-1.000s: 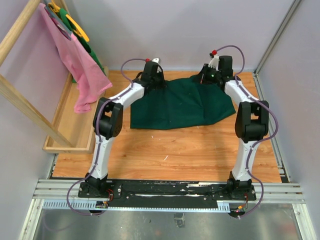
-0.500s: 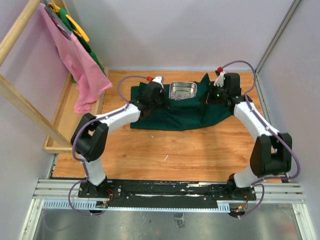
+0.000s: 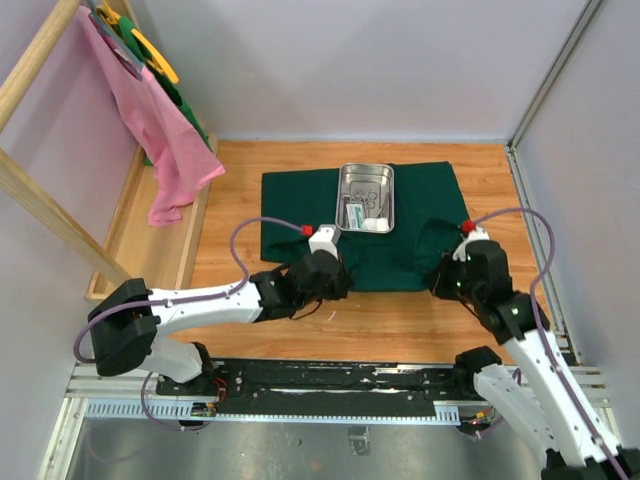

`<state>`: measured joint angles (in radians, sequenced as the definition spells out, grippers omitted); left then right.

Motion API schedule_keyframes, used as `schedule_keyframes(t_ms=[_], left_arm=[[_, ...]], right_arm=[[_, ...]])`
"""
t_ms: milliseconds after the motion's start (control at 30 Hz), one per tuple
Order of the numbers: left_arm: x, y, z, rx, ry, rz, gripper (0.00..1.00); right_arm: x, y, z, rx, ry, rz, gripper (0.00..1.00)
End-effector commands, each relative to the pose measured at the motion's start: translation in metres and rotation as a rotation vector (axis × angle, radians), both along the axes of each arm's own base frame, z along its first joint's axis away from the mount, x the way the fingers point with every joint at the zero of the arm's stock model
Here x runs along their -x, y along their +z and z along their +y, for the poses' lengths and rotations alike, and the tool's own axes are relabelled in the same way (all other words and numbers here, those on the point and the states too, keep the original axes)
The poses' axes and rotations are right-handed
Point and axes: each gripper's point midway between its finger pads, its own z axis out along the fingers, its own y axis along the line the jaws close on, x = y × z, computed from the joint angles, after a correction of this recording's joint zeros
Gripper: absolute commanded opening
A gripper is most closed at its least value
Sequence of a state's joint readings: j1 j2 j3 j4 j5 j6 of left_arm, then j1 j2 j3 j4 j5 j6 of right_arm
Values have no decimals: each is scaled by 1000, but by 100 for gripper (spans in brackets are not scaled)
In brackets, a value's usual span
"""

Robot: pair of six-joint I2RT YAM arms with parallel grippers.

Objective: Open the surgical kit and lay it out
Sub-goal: Open the surgical kit at the center of the board.

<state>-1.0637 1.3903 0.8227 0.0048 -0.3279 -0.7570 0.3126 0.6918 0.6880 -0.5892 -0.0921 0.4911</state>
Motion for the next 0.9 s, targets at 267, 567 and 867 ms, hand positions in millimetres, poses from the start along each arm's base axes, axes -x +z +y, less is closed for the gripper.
schedule_keyframes(t_ms=[267,567,867], left_arm=[[63,-52,18,-55,128,111,1],[74,24,31,29,126,86,78],[-65,107,112,4,309,-36,99]], right_arm=[[75,-55,-9,-116,-125,199,10],[87,26,-14,-133,-75,73,58],[-48,112,-16,126,-66,-48,69]])
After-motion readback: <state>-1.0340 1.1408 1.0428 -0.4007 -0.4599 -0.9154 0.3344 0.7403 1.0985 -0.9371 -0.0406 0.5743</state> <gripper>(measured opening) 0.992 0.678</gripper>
